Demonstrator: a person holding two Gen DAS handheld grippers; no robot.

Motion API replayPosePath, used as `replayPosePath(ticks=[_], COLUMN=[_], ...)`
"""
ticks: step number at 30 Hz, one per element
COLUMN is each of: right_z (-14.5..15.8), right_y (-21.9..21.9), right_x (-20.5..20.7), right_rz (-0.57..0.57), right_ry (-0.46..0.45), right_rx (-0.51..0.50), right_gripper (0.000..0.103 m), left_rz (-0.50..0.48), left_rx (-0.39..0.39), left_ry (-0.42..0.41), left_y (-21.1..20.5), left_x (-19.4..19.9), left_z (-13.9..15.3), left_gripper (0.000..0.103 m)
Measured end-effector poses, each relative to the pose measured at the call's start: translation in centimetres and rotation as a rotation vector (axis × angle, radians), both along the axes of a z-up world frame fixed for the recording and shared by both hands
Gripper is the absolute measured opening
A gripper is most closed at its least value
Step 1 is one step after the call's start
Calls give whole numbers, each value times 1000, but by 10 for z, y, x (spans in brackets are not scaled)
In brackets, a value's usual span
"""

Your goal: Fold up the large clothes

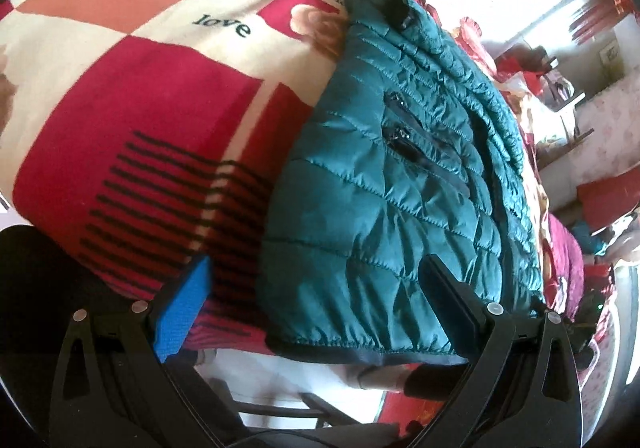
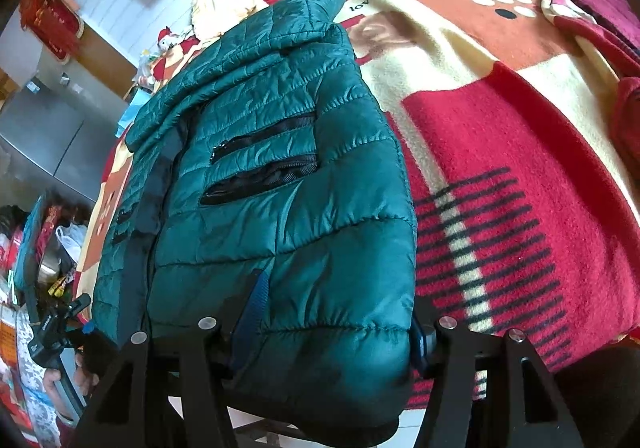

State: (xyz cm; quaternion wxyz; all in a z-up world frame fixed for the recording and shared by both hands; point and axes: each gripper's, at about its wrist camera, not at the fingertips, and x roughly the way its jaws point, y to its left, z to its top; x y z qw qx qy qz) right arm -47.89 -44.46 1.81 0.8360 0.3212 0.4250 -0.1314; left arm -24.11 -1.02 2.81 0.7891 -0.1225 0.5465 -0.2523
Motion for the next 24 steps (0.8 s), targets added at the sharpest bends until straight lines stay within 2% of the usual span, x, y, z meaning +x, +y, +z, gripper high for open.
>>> replayPosePath(ticks=[4,7,8,11,14,17,22,23,24], right_z=[0,0,2,9,12,5,-2,-2,-1], right_y=[0,1,2,5,4,4,7,7,7], right_x=[-1,-2,-2,-2,0,6,10,11,11], right_rz=[3,10,21,59,76,91,98,98,98], right_ry=[-8,-17,-25,-46,-69,-42,-44,-48,-52], right_rx=[-3,2,4,-8,11,5,1,0,-4], right_gripper=[60,60,59,52,51,51,51,50,42], left_rz=[-70,-127,-135,-141,-131,-116,-125,-128,-125], left_rx=[19,79,95,74,53,46,75,83,83], left_ry=[-7,-45,-55,-59,-48,-33,-40,-43,-43], left_y=[-17,-33,-36,-34,-31,-31,-37,-38,-38], left_x=[-6,-15,-17,-18,-14,-11,-11,-11,-11], left_z=[-1,0,0,3,2,0,2,2,3], left_gripper=[100,91,85,75,75,75,75,72,61])
